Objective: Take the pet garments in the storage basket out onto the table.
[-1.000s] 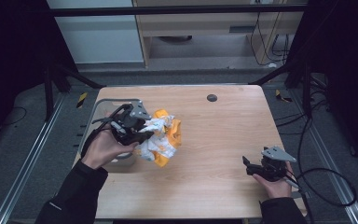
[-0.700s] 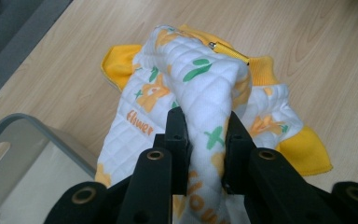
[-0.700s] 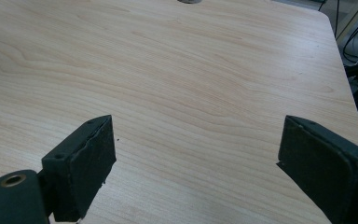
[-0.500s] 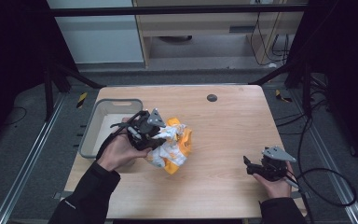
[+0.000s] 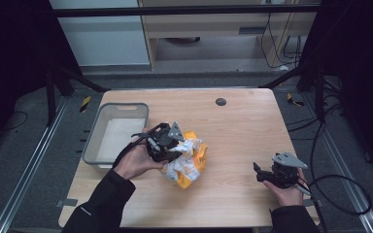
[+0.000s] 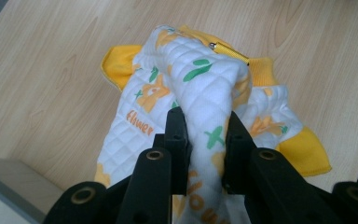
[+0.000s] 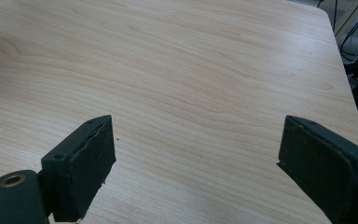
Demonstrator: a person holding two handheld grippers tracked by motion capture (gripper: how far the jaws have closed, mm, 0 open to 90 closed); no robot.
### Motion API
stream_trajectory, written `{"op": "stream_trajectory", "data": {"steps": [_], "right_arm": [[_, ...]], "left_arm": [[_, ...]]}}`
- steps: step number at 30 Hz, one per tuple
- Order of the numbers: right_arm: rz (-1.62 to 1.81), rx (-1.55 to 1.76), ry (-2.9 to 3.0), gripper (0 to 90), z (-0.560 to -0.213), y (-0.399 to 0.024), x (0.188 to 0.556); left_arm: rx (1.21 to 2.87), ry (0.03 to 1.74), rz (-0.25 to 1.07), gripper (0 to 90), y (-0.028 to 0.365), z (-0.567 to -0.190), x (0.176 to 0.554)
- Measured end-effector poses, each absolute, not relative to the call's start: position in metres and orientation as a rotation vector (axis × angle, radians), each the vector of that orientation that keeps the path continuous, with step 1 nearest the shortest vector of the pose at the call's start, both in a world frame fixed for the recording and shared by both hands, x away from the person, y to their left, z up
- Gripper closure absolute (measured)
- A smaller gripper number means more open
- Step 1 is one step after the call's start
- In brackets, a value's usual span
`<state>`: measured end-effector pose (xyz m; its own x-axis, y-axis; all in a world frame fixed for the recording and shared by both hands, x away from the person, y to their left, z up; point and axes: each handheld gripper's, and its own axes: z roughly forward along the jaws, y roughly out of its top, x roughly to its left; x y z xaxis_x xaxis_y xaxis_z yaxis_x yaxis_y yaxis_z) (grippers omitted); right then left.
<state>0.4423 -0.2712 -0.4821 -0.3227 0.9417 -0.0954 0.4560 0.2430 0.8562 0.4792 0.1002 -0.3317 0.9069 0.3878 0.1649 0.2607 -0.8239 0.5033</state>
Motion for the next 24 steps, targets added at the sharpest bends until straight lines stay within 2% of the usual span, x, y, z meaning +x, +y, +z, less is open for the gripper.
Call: {"op": "stream_trajectory", "data": {"steps": [24], "right_arm": [[0.988, 1.266, 1.907, 10.6, -0.484, -0.270, 0.443]], "left_arm": [[2.607, 0.360, 0.253, 76.0, 0.075, -0.370, 0.481]]}}
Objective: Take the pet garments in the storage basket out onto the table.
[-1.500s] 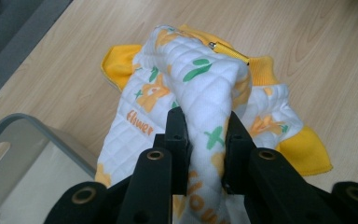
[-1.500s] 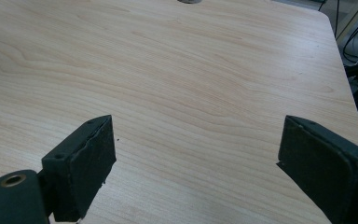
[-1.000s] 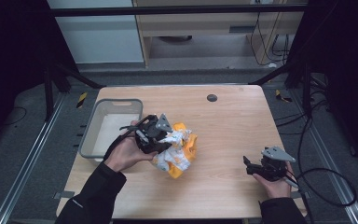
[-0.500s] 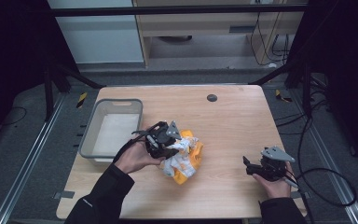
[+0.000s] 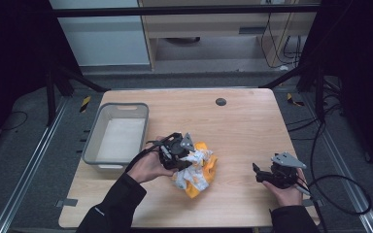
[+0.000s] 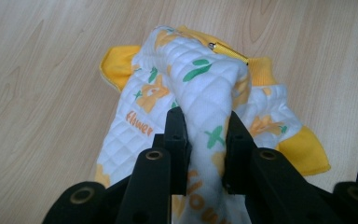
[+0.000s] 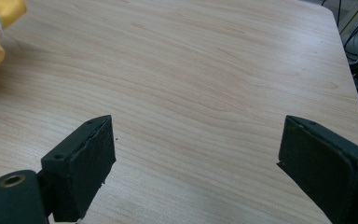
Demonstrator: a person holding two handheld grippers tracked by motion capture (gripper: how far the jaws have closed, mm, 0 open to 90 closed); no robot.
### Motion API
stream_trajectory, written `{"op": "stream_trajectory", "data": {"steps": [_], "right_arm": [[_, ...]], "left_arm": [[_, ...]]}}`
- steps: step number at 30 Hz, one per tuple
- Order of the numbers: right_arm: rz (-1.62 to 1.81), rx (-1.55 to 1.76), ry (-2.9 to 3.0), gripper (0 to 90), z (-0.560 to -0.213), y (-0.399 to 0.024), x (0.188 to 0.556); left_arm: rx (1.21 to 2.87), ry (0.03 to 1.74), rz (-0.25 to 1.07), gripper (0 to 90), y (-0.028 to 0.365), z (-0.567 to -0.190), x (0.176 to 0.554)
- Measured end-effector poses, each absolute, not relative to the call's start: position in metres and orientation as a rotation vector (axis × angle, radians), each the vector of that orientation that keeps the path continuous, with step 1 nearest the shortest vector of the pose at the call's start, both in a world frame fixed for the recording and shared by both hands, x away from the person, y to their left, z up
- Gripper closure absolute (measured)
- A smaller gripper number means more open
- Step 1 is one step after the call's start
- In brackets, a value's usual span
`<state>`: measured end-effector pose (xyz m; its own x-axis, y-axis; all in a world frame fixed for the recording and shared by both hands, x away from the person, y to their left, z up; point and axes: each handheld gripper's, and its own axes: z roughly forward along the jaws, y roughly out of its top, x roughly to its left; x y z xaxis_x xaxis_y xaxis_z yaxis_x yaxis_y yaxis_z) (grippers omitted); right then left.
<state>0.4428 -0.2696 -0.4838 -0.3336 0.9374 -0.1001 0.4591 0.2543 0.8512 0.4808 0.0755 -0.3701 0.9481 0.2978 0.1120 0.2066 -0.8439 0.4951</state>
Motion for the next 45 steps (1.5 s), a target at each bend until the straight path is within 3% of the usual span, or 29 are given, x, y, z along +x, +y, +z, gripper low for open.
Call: {"op": "stream_trajectory", "data": {"steps": [15, 27, 45], "right_arm": [[0.981, 1.257, 1.918, 10.6, -0.485, -0.269, 0.443], [0.982, 1.259, 1.925, 10.4, -0.485, -0.268, 0.443], [0.977, 1.253, 1.931, 10.3, -0.486, -0.268, 0.443]], "left_arm": [[2.625, 0.346, 0.206, 75.2, 0.068, -0.394, 0.482], [2.637, 0.342, 0.186, 69.3, 0.067, -0.405, 0.484], [2.642, 0.344, 0.190, 42.3, 0.073, -0.408, 0.485]]}}
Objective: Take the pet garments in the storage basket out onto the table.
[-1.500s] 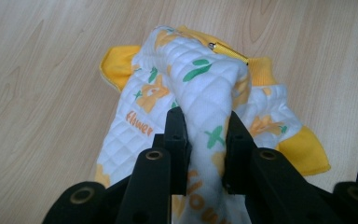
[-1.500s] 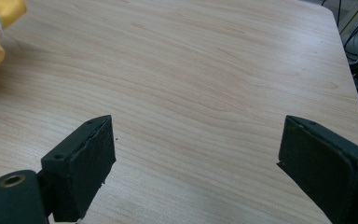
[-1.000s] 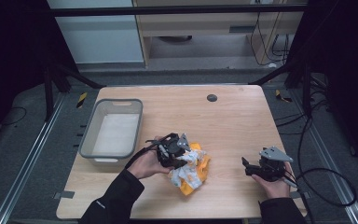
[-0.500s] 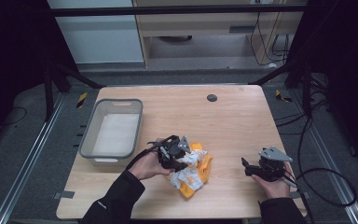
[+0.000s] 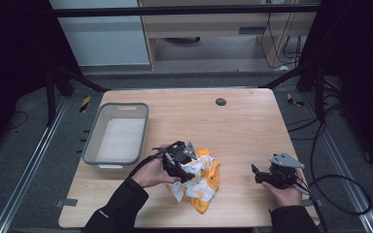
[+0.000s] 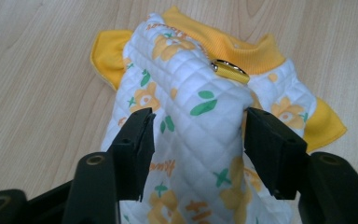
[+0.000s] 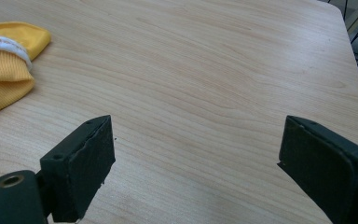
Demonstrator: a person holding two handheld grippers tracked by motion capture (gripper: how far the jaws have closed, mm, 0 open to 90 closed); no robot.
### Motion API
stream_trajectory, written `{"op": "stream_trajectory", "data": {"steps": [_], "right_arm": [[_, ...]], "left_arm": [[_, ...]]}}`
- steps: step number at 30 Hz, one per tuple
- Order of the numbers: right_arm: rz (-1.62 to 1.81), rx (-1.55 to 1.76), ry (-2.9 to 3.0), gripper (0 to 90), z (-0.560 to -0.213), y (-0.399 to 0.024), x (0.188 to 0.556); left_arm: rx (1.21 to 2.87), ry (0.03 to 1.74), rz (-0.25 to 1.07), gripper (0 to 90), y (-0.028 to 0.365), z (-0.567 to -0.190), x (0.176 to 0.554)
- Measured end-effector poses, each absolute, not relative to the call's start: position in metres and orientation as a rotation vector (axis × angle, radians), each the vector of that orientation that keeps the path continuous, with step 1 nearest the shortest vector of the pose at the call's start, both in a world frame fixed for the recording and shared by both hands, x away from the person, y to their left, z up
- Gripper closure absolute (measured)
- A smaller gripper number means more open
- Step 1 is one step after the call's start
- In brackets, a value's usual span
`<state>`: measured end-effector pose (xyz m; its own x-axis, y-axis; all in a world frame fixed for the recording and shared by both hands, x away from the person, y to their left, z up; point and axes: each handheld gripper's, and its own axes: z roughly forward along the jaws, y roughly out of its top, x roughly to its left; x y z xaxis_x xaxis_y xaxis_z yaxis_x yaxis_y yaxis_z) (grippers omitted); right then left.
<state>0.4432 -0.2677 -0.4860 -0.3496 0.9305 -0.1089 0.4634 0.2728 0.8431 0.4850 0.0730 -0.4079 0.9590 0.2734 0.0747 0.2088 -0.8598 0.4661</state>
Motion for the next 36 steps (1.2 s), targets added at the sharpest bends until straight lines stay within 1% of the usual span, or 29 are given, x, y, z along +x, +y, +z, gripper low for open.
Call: {"op": "stream_trajectory", "data": {"steps": [8, 18, 27, 36], "right_arm": [[0.976, 1.255, 1.933, 10.1, -0.486, -0.268, 0.443], [0.978, 1.258, 1.933, 9.8, -0.486, -0.267, 0.443], [0.979, 1.259, 1.931, 9.6, -0.486, -0.267, 0.443], [0.978, 1.264, 1.931, 9.4, -0.487, -0.267, 0.443]], "left_arm": [[2.588, 0.378, 0.201, 31.9, 0.082, -0.403, 0.483], [2.474, 0.427, 0.240, 25.0, 0.094, -0.396, 0.476], [2.324, 0.539, 0.289, 22.4, 0.116, -0.396, 0.472], [2.200, 0.622, 0.336, 23.5, 0.139, -0.399, 0.464]]}}
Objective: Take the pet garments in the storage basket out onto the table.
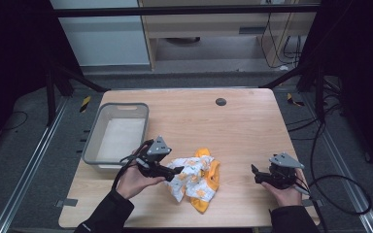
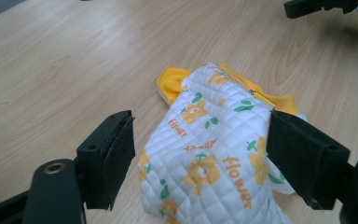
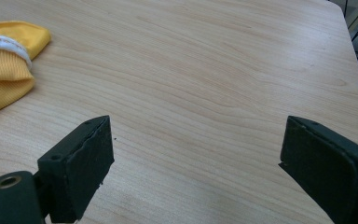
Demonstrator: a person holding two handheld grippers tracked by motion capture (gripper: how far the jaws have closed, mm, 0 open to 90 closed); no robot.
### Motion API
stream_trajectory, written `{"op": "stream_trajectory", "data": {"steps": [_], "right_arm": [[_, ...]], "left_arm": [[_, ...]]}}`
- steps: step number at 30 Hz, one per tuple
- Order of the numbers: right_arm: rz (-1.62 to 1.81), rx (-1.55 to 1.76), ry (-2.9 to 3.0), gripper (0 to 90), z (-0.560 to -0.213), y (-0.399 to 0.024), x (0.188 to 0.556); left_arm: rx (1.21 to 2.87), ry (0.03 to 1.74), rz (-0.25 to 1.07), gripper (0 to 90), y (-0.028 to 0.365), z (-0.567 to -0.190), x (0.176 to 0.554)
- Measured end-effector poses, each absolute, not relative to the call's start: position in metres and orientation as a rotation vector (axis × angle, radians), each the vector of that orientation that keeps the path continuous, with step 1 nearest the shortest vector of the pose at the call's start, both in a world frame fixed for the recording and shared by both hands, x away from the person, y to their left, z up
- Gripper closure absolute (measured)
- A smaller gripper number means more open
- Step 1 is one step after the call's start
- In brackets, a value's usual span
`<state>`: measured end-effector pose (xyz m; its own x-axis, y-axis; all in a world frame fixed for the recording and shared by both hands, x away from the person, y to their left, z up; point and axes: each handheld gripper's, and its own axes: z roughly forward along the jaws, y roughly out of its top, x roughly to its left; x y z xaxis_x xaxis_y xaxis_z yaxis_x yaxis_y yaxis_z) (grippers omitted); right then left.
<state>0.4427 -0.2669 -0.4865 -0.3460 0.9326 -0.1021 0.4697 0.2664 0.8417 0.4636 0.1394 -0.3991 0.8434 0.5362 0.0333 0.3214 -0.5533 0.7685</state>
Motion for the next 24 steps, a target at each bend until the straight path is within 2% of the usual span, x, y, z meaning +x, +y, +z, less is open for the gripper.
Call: {"op": "stream_trajectory", "data": {"steps": [13, 24], "right_arm": [[0.968, 1.264, 1.935, 9.0, -0.487, -0.267, 0.442], [0.953, 1.261, 1.939, 8.7, -0.488, -0.266, 0.442]], "left_arm": [[2.066, 0.735, 0.437, 27.5, 0.178, -0.406, 0.442], [1.944, 0.857, 0.514, 35.6, 0.218, -0.422, 0.420]]}}
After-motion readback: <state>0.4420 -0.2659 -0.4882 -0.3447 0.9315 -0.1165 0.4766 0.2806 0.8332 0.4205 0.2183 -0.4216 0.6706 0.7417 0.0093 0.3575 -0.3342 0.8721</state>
